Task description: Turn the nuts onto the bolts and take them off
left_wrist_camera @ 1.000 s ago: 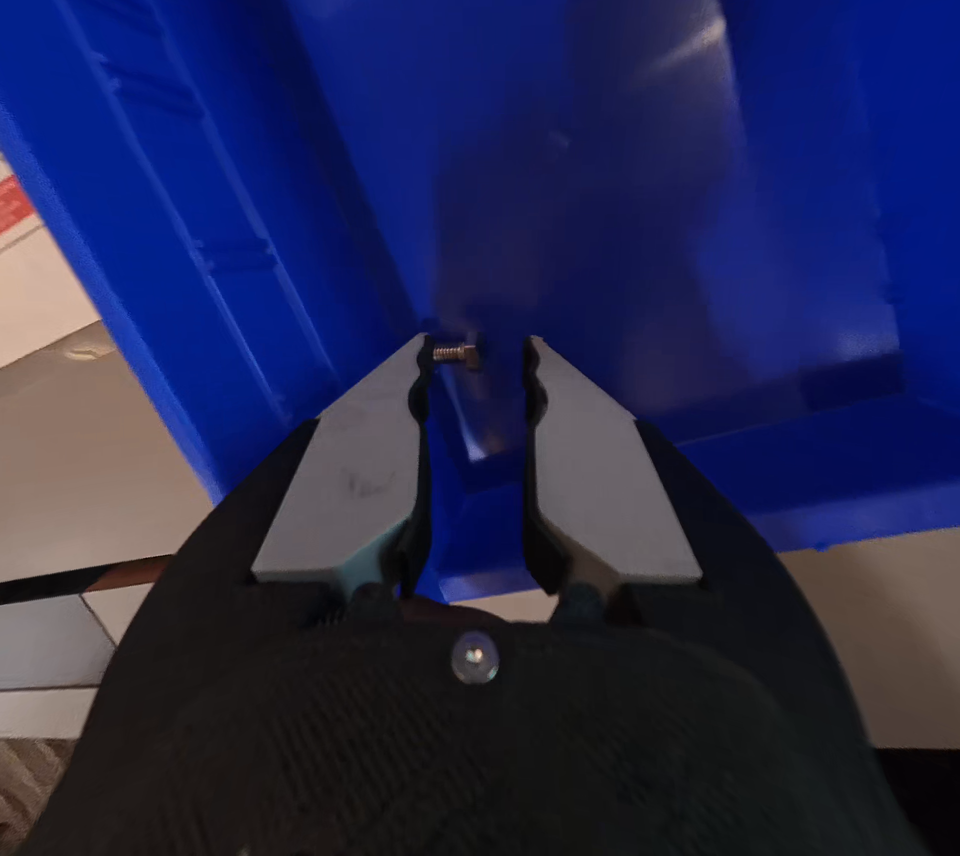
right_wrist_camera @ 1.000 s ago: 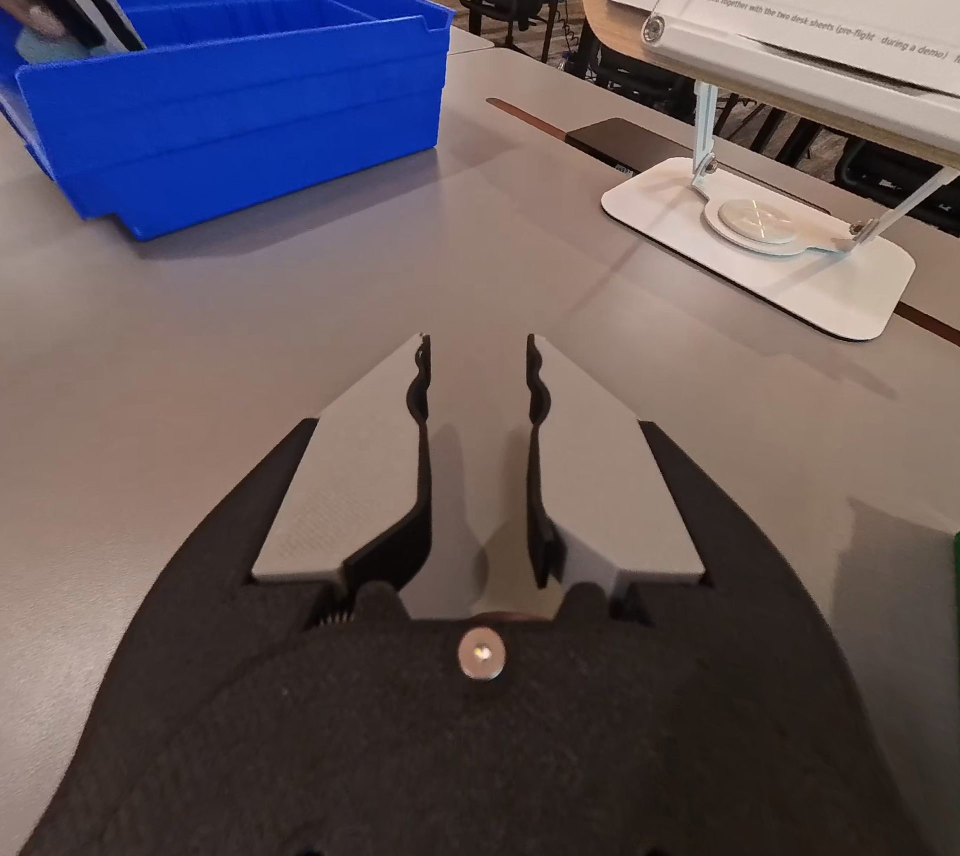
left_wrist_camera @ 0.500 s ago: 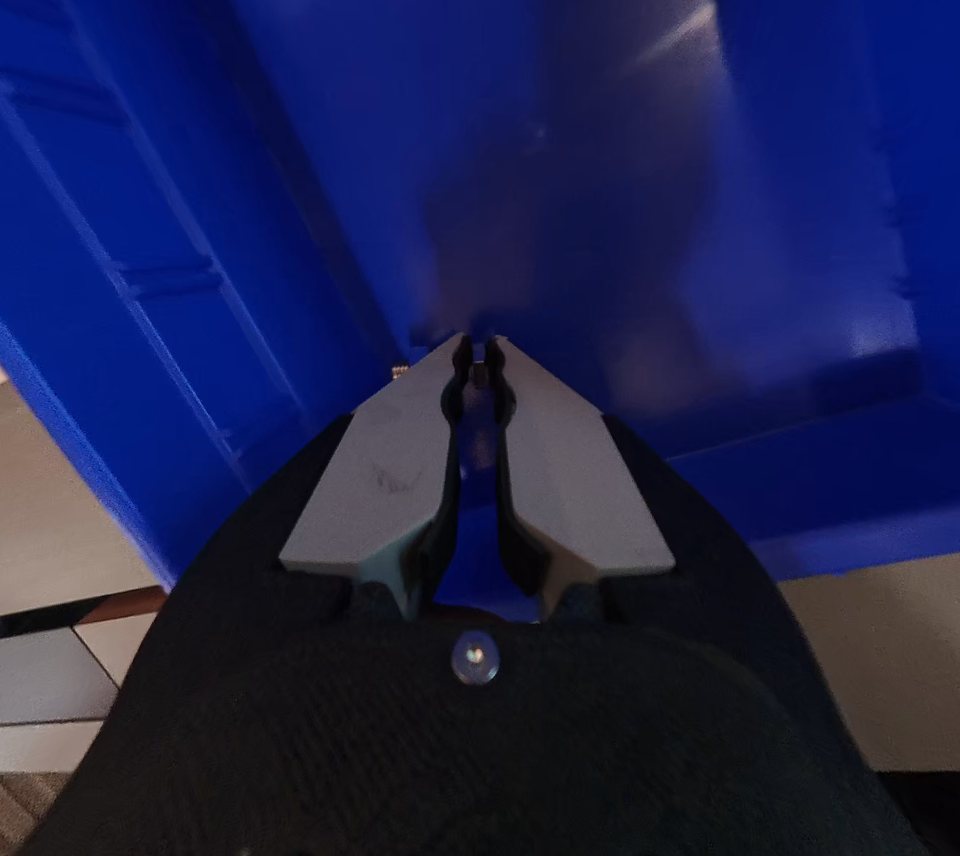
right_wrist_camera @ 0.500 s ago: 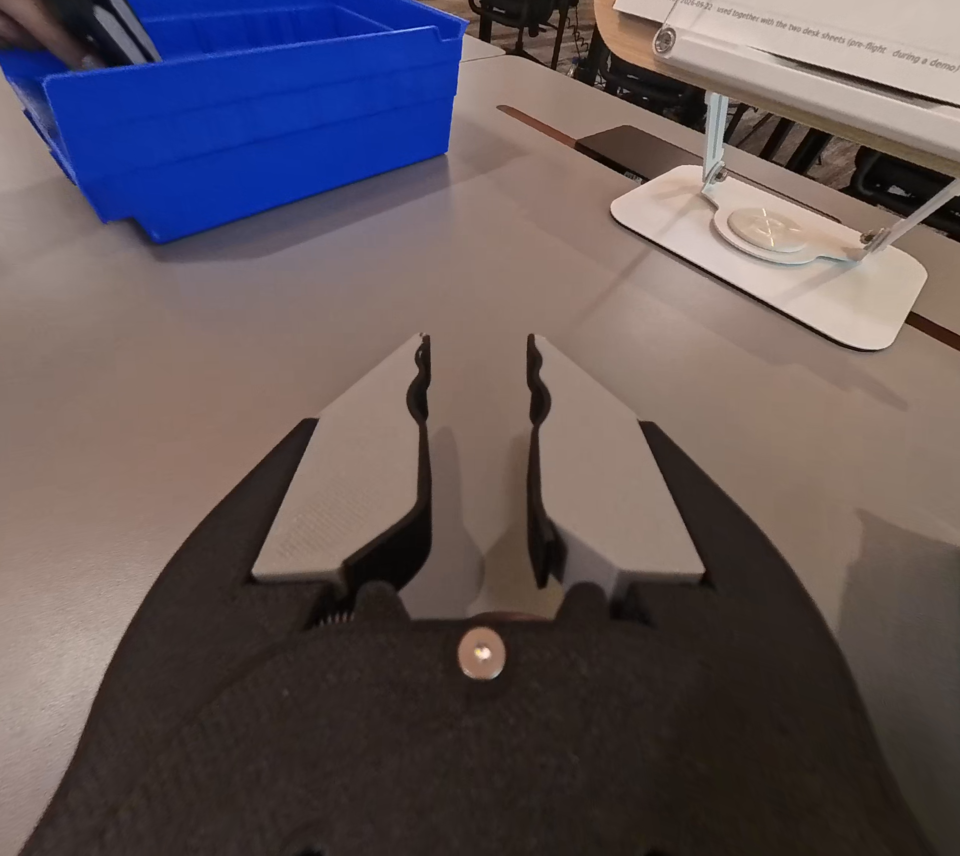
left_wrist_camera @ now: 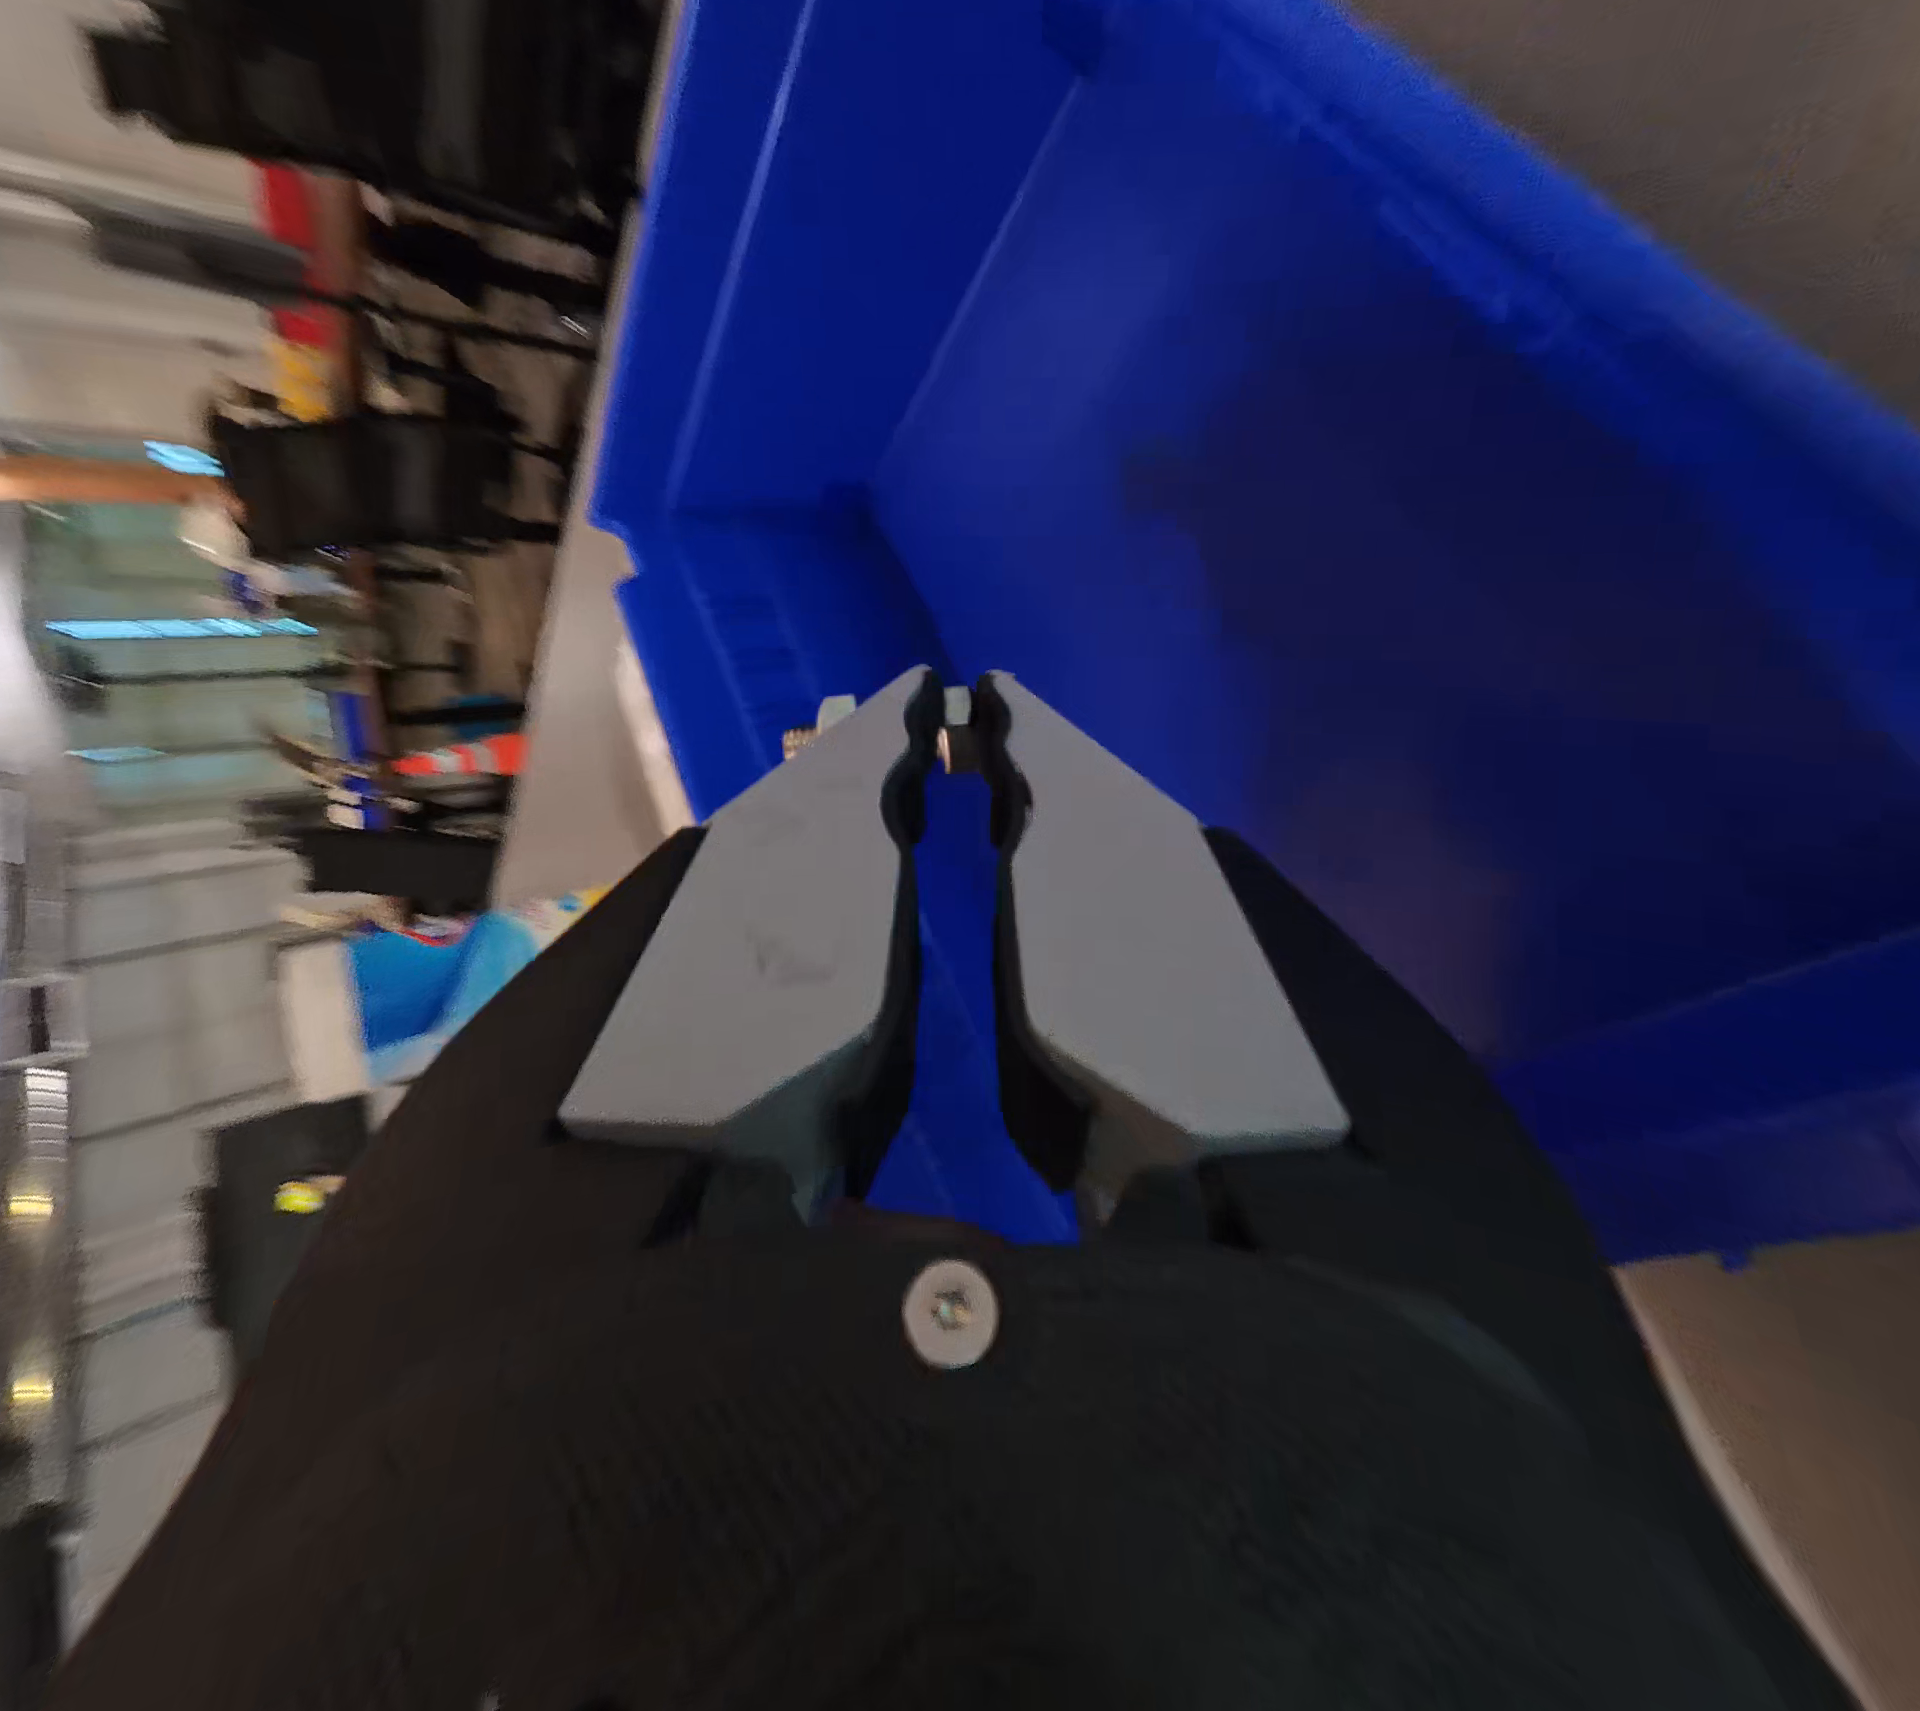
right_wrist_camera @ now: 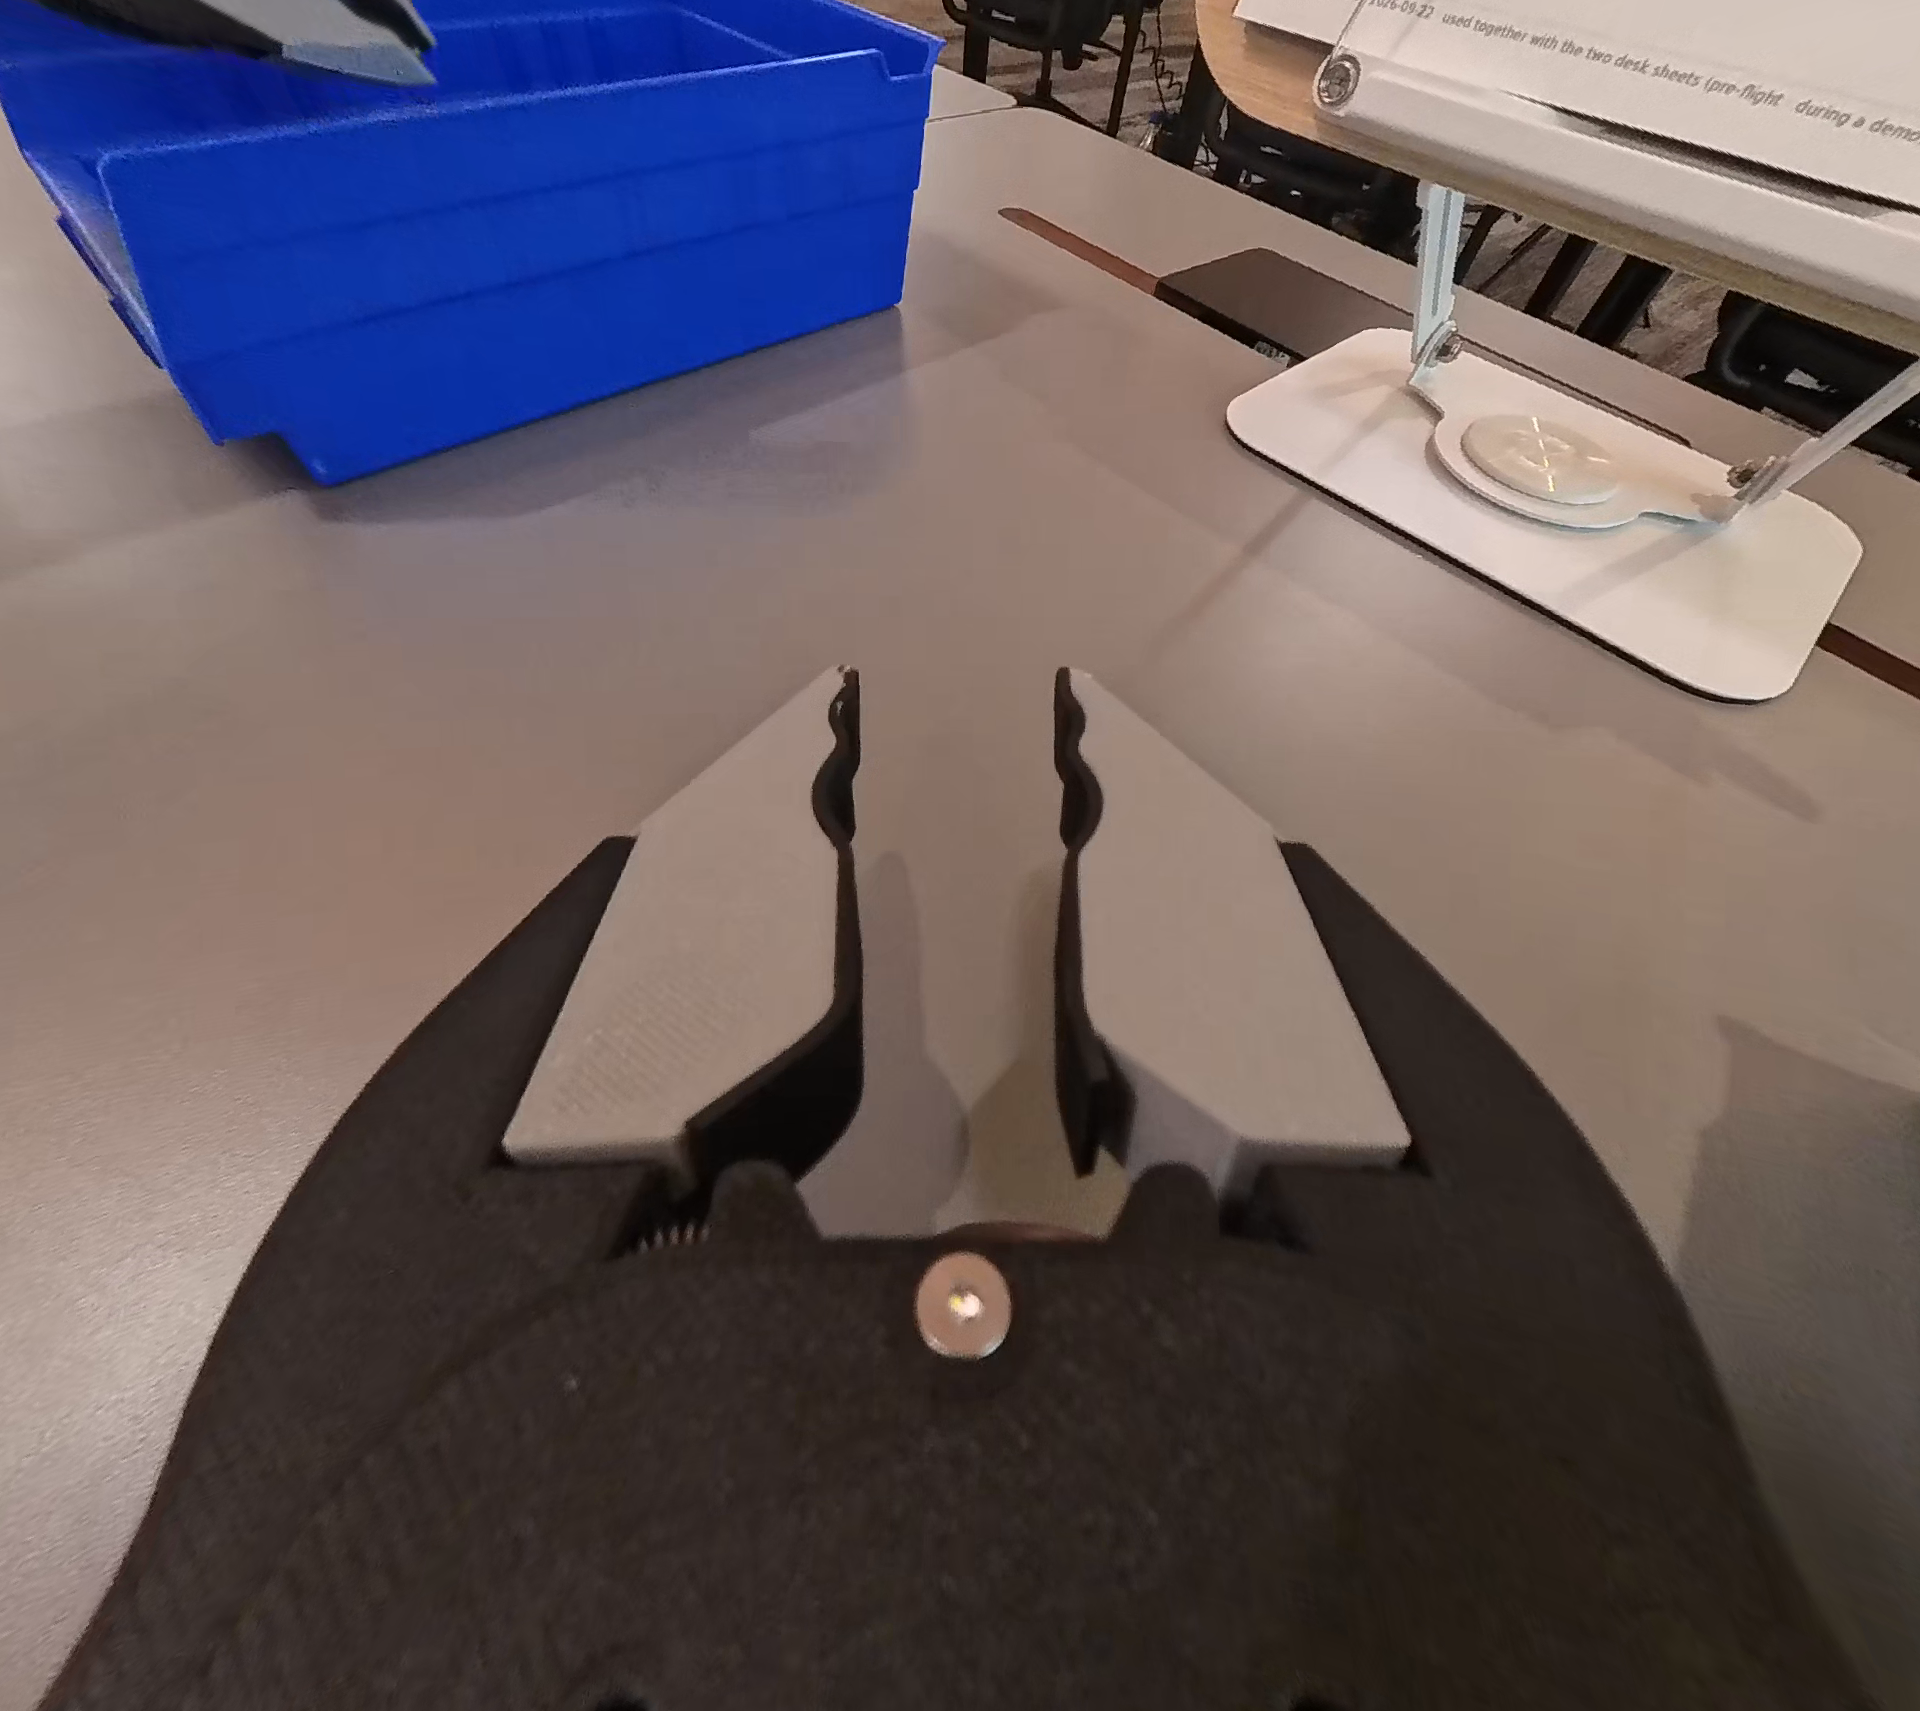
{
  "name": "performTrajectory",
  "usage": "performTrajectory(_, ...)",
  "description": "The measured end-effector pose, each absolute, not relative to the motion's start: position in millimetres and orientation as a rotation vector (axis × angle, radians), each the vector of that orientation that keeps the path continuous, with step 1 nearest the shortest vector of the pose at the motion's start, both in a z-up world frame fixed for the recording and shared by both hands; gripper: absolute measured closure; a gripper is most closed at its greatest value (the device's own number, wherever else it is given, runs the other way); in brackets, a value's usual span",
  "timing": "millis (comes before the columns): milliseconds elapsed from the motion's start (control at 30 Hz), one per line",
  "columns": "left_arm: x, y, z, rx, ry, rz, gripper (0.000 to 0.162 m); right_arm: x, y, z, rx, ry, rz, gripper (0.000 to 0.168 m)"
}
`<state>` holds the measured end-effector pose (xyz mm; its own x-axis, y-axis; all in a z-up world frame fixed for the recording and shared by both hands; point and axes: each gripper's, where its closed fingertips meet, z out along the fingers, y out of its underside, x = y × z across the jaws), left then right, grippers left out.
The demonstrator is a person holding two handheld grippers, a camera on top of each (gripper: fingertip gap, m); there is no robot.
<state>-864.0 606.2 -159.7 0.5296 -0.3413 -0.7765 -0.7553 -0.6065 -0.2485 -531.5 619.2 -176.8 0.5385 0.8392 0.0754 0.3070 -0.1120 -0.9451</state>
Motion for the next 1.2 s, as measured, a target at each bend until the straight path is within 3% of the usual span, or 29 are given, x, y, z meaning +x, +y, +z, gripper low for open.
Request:
performTrajectory(233,-807.7,608.9,-123.1,-1.684,1.21,1.247,0.158,-532.0,618.6,-177.5,-1.68,-0.978,0.609,0.134)
performTrajectory(467,-714.9,591.2,-105.6,-1.219,1.435,1.17,0.158,-544.4,594.1,-158.2,-1.58,-1.029,0.862,0.13)
performTrajectory(567,-663.4,568.8,-111.1,-1.008,1.547,1.077,0.158,-553.5,557.9,-129.9,-1.433,-1.082,1.196,0.132)
performTrajectory(733,-596.8,535.4,-133.2,-0.833,1.674,0.951,0.158,-556.0,527.5,-115.7,-1.324,-1.169,1.407,0.13)
performTrajectory(1000,-542.3,501.9,-148.5,-0.695,1.742,0.8,0.158,-563.6,498.1,-117.4,-1.242,-1.301,1.442,0.127)
performTrajectory(1200,-539.2,497.6,-147.8,-0.68,1.717,0.748,0.158,-562.8,494.3,-116.9,-1.227,-1.313,1.466,0.149)
